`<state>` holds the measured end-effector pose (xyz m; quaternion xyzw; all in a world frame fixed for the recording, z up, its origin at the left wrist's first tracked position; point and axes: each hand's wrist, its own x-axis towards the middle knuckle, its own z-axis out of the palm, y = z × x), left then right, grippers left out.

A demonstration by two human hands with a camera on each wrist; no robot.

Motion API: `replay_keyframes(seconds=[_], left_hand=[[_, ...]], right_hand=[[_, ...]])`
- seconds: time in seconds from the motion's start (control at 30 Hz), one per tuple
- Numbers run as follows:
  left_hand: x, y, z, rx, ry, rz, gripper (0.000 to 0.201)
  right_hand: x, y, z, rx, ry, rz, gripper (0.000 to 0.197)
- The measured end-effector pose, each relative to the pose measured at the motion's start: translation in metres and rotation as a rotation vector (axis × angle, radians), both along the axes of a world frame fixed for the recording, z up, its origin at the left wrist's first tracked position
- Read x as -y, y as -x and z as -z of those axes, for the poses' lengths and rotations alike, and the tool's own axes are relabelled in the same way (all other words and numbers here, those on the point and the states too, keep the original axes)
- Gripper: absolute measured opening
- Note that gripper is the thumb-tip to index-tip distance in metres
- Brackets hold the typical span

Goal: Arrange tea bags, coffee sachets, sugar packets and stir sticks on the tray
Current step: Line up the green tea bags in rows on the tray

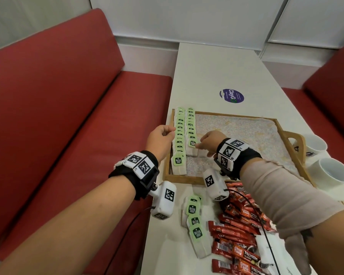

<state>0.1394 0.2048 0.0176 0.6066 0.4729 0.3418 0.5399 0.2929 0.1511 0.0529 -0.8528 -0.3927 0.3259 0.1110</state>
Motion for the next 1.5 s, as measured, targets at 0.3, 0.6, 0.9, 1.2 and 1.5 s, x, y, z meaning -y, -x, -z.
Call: replay_keyframes(seconds=[0.3, 0.6, 0.9, 1.2, 1.5], left_hand=[[0.052, 0.032, 0.001, -0.103, 0.035, 0.170, 0.007], [0.096, 0.049, 0.013, -0.406, 0.142, 0.437, 0.032], [0.119, 0.044, 0.025, -0.562, 0.132, 0.524, 0.060], [0.126, 0.036, 0.035, -0.617, 0.070, 0.481, 0.063], [0.133, 0.035, 0.039, -0.523, 0.029, 0.454, 0.028]], right_hand=[[0.054, 0.027, -0.011, -0.087, -0.042, -0.005, 0.022], [0.099, 0.047, 0.009, -0.123, 0.001, -0.048, 0.019], [0.128, 0.063, 0.010, 0.054, 0.186, -0.232, 0.042], [0.135, 0.074, 0.029, 0.202, 0.323, -0.317, 0.056], [0.134, 0.074, 0.039, 0.244, 0.314, -0.332, 0.045]])
